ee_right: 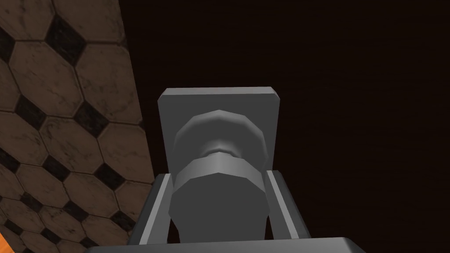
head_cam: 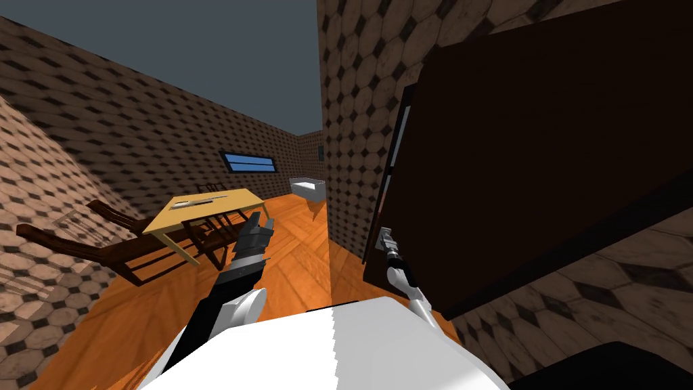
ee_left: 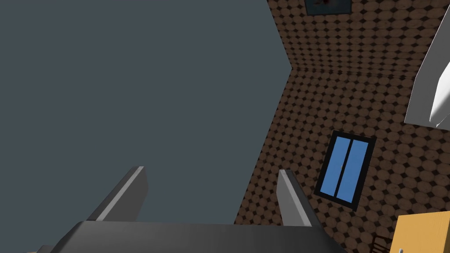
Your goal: Pull the door open
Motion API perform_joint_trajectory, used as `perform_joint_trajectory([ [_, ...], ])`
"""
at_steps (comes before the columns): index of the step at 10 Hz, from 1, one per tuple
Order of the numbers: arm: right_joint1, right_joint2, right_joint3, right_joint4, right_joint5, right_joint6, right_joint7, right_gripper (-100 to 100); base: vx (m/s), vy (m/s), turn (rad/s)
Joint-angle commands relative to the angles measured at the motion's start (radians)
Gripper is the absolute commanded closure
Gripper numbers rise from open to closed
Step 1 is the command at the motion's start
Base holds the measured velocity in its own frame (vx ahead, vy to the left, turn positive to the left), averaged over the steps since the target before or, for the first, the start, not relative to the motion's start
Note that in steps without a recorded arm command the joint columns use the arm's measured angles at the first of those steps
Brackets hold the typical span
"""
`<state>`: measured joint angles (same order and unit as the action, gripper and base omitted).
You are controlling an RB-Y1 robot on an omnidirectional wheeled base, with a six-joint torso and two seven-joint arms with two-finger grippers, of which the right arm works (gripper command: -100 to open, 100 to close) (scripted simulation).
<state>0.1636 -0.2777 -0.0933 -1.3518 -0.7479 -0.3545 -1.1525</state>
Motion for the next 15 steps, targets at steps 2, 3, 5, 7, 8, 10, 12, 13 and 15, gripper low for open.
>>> perform_joint_trajectory([
  [2, 0.008, -0.017, 0.023, -0.009, 0.001, -0.007, -0.019, 100, -0.207, -0.027, 0.106],
  [3, 0.013, -0.025, 0.032, -0.013, 0.002, -0.01, -0.027, 100, -0.2, -0.038, 0.108],
  [5, 0.024, -0.046, 0.055, -0.024, 0.002, -0.017, -0.049, 100, -0.223, -0.052, 0.155],
  [7, 0.035, -0.065, 0.075, -0.033, 0.003, -0.023, -0.067, 100, -0.264, -0.066, 0.134],
  [8, 0.039, -0.072, 0.084, -0.036, 0.003, -0.026, -0.075, 100, -0.244, -0.022, 0.13],
  [10, 0.048, -0.084, 0.102, -0.038, 0.006, -0.029, -0.087, 100, -0.138, 0.004, 0.083],
  [12, 0.056, -0.097, 0.114, -0.045, 0.008, -0.035, -0.1, 100, -0.21, -0.049, 0.117],
  [13, 0.065, -0.111, 0.128, -0.053, 0.009, -0.042, -0.113, 100, -0.236, -0.041, 0.142],
  [15, 0.077, -0.13, 0.146, -0.063, 0.011, -0.051, -0.131, 100, -0.251, -0.039, 0.134],
])
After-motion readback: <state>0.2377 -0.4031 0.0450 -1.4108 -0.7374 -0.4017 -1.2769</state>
